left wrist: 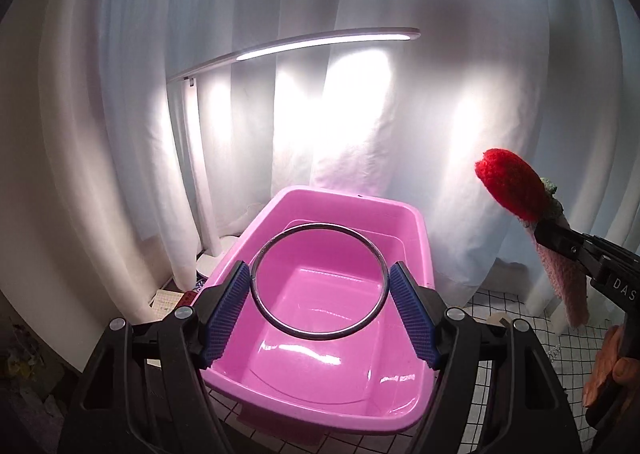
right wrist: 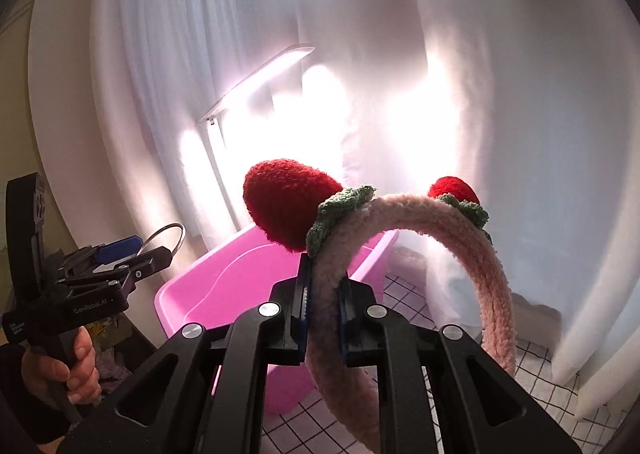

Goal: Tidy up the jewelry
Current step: 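Carry the pink headband with the right tool over the pink tub, then open the right tool to drop the headband into the tub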

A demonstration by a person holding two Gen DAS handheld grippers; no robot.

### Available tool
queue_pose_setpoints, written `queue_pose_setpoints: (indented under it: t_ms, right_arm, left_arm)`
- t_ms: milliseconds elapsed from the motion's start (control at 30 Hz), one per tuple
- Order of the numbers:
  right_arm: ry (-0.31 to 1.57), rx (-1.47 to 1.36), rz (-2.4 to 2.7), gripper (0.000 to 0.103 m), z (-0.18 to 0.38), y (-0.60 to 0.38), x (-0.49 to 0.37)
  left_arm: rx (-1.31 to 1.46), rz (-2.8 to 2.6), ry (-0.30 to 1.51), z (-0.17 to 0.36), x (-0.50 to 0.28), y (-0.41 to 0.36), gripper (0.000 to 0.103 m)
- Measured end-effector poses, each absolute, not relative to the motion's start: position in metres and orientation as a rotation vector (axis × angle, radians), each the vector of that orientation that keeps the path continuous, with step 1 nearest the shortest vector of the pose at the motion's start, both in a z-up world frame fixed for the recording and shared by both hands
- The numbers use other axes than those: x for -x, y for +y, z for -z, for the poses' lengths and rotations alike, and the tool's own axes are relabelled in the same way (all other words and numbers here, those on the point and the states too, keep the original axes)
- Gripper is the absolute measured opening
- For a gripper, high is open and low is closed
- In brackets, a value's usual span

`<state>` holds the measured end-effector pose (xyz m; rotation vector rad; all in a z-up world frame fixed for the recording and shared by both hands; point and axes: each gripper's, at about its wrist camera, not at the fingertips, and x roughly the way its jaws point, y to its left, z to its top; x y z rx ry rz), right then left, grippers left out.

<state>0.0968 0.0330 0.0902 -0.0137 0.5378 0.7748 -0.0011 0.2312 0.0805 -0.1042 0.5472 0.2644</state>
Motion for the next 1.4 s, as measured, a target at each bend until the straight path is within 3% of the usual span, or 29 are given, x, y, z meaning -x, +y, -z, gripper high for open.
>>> queue_pose_setpoints:
  t_ms: [400,1033,1167,1233,1400]
  right_arm:
    - [0.692,0.125,-0.922,0.011,-0.068,0.162,-0.171]
    - [1.211,0.255,-0.951,0.018,0.028,0.255,-0.255]
    - [1.228,0.253,-0.912,0.051,0.031,0.255,-0.262]
    - [1.225,0.244,-0.905,0.055,0.028,0.254,-0.265]
    - [1.227,0.24,-0.89,0.055,0.026,0.249,-0.263]
  left_arm:
    - [0.189,-0.261,0.717,-0.028,-0.054,0.289,0.07]
    - [0.217,-0.326,0.977,0.023,-0.099,0.307,0.071]
    - [0.213,-0.348,1.021,0.029,-0.099,0.31,0.075]
    - [0.217,-0.347,1.027,0.03,-0.099,0.313,0.082]
    - [0.218,-0.352,1.028,0.03,-0.096,0.314,0.083]
